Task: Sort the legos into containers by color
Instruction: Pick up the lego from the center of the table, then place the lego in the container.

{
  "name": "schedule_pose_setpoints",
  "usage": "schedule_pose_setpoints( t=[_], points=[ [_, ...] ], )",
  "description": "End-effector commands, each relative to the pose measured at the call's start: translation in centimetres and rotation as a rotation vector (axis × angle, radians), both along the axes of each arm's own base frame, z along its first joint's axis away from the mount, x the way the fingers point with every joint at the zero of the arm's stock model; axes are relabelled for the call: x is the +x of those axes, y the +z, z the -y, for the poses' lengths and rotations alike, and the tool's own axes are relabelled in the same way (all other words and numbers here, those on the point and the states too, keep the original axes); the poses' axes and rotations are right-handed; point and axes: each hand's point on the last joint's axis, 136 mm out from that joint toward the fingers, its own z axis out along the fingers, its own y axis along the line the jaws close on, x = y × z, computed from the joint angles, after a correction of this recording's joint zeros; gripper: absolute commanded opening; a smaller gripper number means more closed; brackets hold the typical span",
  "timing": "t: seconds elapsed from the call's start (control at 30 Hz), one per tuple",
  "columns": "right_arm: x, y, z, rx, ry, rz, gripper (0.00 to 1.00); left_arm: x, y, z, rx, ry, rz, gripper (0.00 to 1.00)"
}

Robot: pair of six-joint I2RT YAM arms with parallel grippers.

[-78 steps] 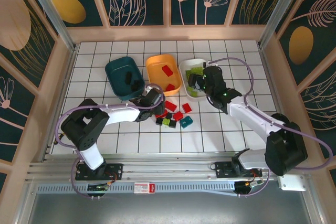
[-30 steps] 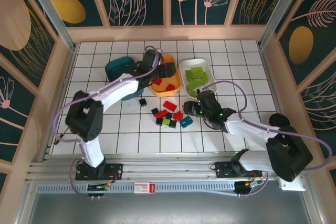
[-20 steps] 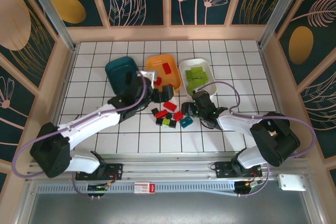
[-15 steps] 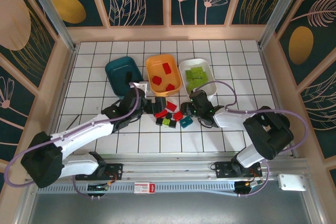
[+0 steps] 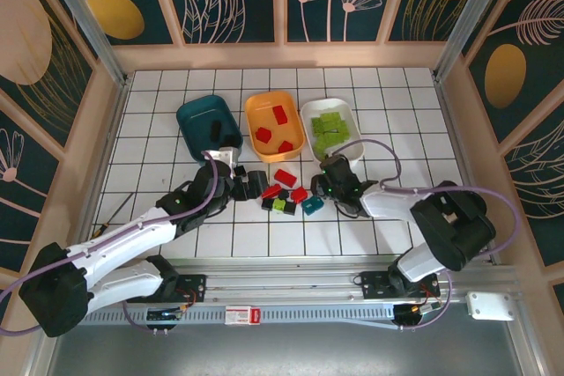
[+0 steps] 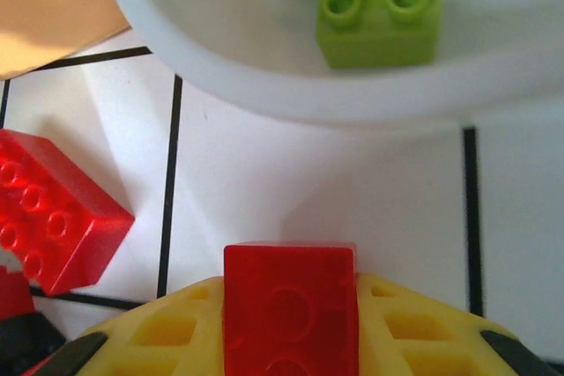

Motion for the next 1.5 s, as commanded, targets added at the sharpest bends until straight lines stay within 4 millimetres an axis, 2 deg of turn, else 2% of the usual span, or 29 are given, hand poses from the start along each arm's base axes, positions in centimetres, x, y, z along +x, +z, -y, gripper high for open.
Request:
schedule_pose_setpoints(
  t=[0.0,0.13,0.2,0.23,0.3,0.37,0.43,0.5,0.57,0.7,0.77,0.83,0.87,0.9,0.97,1.07,1.13,1.2,1.33,1.47],
  points=[
    [-1.1,2.3,0.7,0.017,-0.001,0.042,0.23,0.0,-0.1,-0.9,0.02,0.04,0.006,0.99],
    [-1.8,7.3,-1.0,0.089,0.08,0.128,0.2,0.0,0.0,-3.3,0.081,0.126,0.023,0.98],
    [-1.5,10.3,-2.7,0.132,0.132,0.179,0.2,-0.3,0.5,-4.5,0.087,0.168,0.038,0.99],
    [-1.2,11.2,-3.4,0.143,0.151,0.194,0.2,-0.4,0.7,-4.9,0.086,0.18,0.046,0.98],
    [0.5,13.0,-5.1,0.144,0.177,0.23,0.2,-0.6,1.0,-5.6,0.087,0.199,0.058,0.99],
    [2.8,13.9,-6.9,0.12,0.194,0.255,0.2,-0.7,1.0,-5.8,0.087,0.203,0.058,0.98],
    [5.4,14.2,-8.9,0.117,0.204,0.266,0.2,-0.9,0.7,-5.5,0.084,0.186,0.044,0.99],
    [8.1,13.6,-10.4,0.124,0.2,0.256,0.2,-1.1,0.3,-4.8,0.081,0.148,0.029,0.99],
    [11.1,12.5,-11.3,0.106,0.178,0.241,0.2,-1.3,-0.2,-4.3,0.089,0.114,0.016,0.99],
    [14.8,10.1,-12.7,0.072,0.163,0.21,0.23,-1.3,-0.9,-3.9,0.105,0.095,-0.002,0.96],
    [16.1,9.3,-13.3,0.055,0.159,0.201,0.3,-1.2,-1.2,-3.8,0.113,0.092,-0.004,0.94],
    [16.8,8.6,-13.8,0.048,0.161,0.187,0.47,-0.9,-1.4,-3.7,0.122,0.091,-0.004,0.92],
    [17.0,8.6,-13.9,0.045,0.161,0.187,0.55,-0.7,-1.5,-3.6,0.129,0.089,-0.004,0.9],
    [17.1,8.8,-13.9,0.051,0.159,0.192,0.59,-0.6,-1.6,-3.4,0.136,0.083,-0.003,0.89],
    [16.6,9.7,-13.9,0.07,0.161,0.205,0.62,0.1,-2.0,-2.9,0.155,0.075,-0.004,0.89],
    [15.0,11.1,-13.4,0.093,0.167,0.232,0.64,1.5,-3.0,-2.7,0.184,0.083,-0.028,0.89],
    [13.7,11.8,-12.8,0.1,0.168,0.25,0.64,2.7,-3.9,-2.6,0.178,0.093,-0.048,0.85],
    [12.5,12.1,-12.0,0.105,0.165,0.256,0.64,4.0,-4.9,-2.9,0.187,0.119,-0.064,0.82],
    [10.4,12.4,-10.4,0.129,0.155,0.262,0.64,6.4,-6.2,-2.3,0.23,0.13,-0.073,0.82],
    [9.0,12.9,-9.3,0.147,0.149,0.273,0.64,8.5,-8.1,-2.8,0.289,0.178,-0.101,0.81]
  ],
)
